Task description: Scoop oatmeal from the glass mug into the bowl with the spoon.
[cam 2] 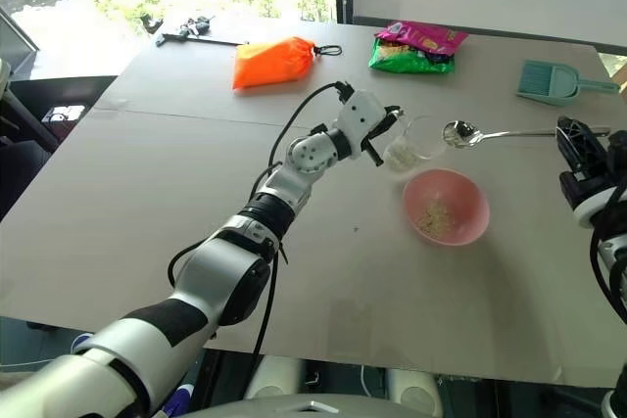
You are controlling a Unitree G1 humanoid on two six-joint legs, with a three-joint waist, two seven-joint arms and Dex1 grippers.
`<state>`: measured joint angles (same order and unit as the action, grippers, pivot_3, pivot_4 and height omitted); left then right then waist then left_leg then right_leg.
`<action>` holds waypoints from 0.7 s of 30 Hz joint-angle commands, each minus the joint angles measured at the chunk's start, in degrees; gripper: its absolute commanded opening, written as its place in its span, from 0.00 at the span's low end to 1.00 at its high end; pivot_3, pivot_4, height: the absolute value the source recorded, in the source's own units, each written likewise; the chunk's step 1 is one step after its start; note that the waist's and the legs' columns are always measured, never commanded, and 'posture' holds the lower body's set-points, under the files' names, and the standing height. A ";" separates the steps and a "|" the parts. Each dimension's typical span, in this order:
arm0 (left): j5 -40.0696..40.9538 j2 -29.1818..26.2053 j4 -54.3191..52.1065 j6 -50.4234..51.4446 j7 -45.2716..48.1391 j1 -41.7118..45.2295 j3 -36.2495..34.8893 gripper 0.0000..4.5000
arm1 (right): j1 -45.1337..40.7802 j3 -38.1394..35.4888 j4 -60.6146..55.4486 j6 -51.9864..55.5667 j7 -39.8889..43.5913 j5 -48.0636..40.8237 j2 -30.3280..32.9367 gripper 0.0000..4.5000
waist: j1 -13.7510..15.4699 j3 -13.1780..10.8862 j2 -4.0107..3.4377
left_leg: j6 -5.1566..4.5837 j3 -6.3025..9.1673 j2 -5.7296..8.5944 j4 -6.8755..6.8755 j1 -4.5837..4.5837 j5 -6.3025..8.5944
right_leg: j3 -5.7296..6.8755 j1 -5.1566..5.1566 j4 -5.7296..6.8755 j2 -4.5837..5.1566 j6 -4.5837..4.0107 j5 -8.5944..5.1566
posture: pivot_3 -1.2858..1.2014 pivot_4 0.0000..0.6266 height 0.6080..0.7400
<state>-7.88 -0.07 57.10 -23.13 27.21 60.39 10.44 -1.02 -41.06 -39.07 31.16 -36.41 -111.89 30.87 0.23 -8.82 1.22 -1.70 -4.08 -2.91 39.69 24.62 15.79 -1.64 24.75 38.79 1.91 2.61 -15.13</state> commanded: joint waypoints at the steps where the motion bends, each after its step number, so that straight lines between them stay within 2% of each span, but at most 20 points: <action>1: -0.87 0.15 -0.62 -2.70 -1.06 1.99 0.40 0.01 | 3.30 -2.64 -4.63 -4.64 2.49 -1.11 0.93 0.00 | 0.17 0.00 -0.01 | 0.00 0.00 0.00 0.00 0.00 0.00 | 0.00 0.00 0.00 0.00 0.00 0.00 | 0.52 0.24 1.00; 10: -2.20 -0.86 1.24 -2.43 -4.27 3.13 0.36 0.01 | 19.02 -3.25 -8.91 -8.12 12.05 -1.11 4.48 0.00 | 0.47 0.03 -0.04 | -0.02 0.01 0.08 0.08 -0.04 0.01 | 0.01 -0.12 0.00 0.01 0.01 0.00 | 0.52 0.24 1.00; 12: -2.44 -1.03 1.39 -2.61 -4.77 3.45 0.41 0.01 | 21.24 -2.90 -8.25 -6.78 13.53 -1.11 6.84 0.00 | 0.46 0.04 -0.07 | -0.03 0.02 0.08 0.14 -0.05 0.02 | 0.01 -0.13 0.03 0.00 0.02 0.00 | 0.52 0.24 1.00; 14: -2.32 -1.17 1.17 -2.60 -4.75 3.55 0.30 0.01 | 22.63 -2.99 -7.02 -3.45 13.20 -1.11 12.20 0.00 | 0.38 0.05 -0.08 | -0.18 0.02 0.08 0.18 -0.05 0.10 | 0.01 -0.14 0.05 0.00 0.03 0.01 | 0.52 0.24 1.00; 18: -2.19 -1.52 0.39 -2.72 -4.59 3.11 0.19 0.01 | 23.55 -0.67 -7.29 2.26 17.05 11.40 21.07 0.00 | 0.49 0.05 -0.08 | -0.20 0.03 0.08 0.29 -0.04 0.11 | 0.01 -0.19 0.06 -0.01 0.08 0.03 | 0.52 0.24 1.00; 21: -2.11 -1.76 0.02 -2.68 -4.60 2.84 0.02 0.01 | 23.42 0.81 -8.28 3.91 21.39 21.60 23.62 0.00 | 0.63 0.05 -0.08 | -0.17 0.11 0.09 0.35 0.01 0.09 | 0.09 -0.23 0.05 -0.03 0.08 0.03 | 0.52 0.24 1.00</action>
<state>-10.59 -1.98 59.66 -24.07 23.22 61.63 11.25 22.47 -40.00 -45.22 34.55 -17.82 -95.81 53.46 0.86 -8.77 1.14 -1.85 -3.94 -2.81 40.06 24.66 15.87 -1.55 24.52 38.83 1.88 2.69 -15.10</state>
